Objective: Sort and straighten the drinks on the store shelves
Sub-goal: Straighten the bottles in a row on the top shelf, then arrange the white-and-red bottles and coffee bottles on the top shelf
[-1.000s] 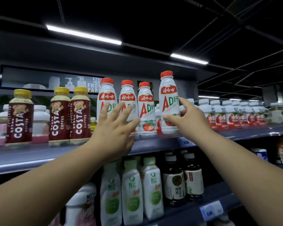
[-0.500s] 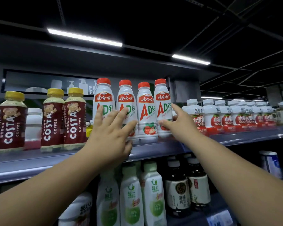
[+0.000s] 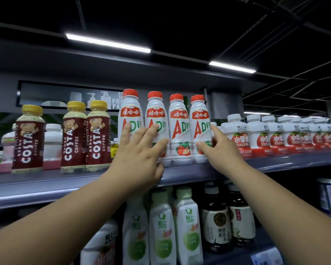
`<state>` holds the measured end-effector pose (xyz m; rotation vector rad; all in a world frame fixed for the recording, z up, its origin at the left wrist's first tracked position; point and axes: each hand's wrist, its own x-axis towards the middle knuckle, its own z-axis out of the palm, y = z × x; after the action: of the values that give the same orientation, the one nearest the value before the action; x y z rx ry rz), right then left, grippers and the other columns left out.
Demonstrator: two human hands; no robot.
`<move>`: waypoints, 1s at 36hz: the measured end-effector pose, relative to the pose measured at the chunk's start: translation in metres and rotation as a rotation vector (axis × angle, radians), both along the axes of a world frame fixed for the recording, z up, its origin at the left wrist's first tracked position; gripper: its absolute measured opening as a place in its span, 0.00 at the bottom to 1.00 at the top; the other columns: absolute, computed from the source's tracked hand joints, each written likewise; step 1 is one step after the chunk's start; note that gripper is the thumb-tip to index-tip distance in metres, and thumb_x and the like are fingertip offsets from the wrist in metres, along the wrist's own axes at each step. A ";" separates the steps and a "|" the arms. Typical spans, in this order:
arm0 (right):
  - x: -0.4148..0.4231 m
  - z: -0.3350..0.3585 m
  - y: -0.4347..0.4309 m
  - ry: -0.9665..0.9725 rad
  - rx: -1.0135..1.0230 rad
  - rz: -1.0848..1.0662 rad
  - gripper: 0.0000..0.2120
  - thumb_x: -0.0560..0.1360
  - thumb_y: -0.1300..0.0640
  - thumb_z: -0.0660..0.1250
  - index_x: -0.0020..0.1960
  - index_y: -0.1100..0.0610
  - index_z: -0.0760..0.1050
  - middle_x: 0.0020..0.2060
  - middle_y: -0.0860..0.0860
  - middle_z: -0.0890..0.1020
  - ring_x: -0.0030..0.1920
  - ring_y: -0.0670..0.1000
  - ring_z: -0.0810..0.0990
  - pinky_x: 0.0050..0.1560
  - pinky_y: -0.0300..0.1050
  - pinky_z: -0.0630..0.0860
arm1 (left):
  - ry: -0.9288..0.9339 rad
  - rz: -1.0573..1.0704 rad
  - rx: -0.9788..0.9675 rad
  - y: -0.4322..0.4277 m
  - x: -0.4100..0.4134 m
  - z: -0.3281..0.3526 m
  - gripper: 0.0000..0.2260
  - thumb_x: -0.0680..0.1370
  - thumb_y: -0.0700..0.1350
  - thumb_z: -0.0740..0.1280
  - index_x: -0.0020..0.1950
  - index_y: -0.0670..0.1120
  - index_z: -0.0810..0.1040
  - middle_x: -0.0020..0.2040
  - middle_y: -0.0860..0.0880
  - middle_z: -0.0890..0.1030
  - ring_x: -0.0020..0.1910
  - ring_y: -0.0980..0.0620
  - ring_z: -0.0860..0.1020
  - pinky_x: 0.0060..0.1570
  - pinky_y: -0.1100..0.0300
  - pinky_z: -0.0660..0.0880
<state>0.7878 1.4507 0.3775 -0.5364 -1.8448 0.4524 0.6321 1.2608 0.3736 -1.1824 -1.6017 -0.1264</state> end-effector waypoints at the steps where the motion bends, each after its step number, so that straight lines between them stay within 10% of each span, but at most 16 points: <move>1: -0.001 -0.001 -0.003 0.011 0.016 -0.039 0.28 0.77 0.48 0.70 0.74 0.48 0.66 0.64 0.50 0.78 0.64 0.54 0.76 0.57 0.47 0.72 | -0.007 -0.005 0.001 -0.001 0.001 0.000 0.28 0.74 0.61 0.54 0.73 0.53 0.69 0.77 0.43 0.66 0.75 0.40 0.64 0.74 0.32 0.51; 7: -0.021 -0.008 -0.054 0.174 0.357 -0.105 0.36 0.74 0.48 0.70 0.79 0.53 0.62 0.76 0.56 0.65 0.76 0.58 0.61 0.76 0.53 0.57 | -0.050 -0.101 0.076 -0.016 -0.003 0.003 0.26 0.70 0.56 0.62 0.66 0.48 0.76 0.69 0.41 0.74 0.68 0.38 0.71 0.70 0.39 0.64; 13: -0.055 -0.005 -0.133 0.120 0.566 0.203 0.29 0.74 0.54 0.68 0.74 0.55 0.70 0.70 0.51 0.73 0.70 0.46 0.67 0.70 0.27 0.56 | -0.118 -0.047 0.162 -0.062 -0.028 0.002 0.25 0.71 0.56 0.61 0.65 0.49 0.75 0.70 0.42 0.72 0.69 0.38 0.69 0.68 0.41 0.66; 27: -0.156 0.013 -0.206 -0.168 0.300 0.162 0.36 0.73 0.52 0.71 0.75 0.47 0.56 0.61 0.54 0.71 0.57 0.58 0.77 0.59 0.58 0.77 | -0.840 0.020 0.299 -0.146 -0.089 0.023 0.35 0.75 0.56 0.71 0.74 0.49 0.56 0.63 0.44 0.77 0.59 0.40 0.77 0.56 0.50 0.73; 36: -0.172 0.015 -0.201 -0.202 0.255 0.018 0.44 0.76 0.53 0.68 0.80 0.48 0.40 0.58 0.58 0.76 0.54 0.61 0.78 0.50 0.51 0.73 | -0.982 -0.069 0.168 -0.127 -0.094 0.040 0.38 0.74 0.52 0.73 0.75 0.43 0.55 0.65 0.42 0.75 0.60 0.42 0.76 0.60 0.47 0.74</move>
<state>0.6157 1.2493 0.3928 -0.4024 -2.0654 0.1745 0.5386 1.1339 0.4136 -1.0936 -2.3149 -0.9896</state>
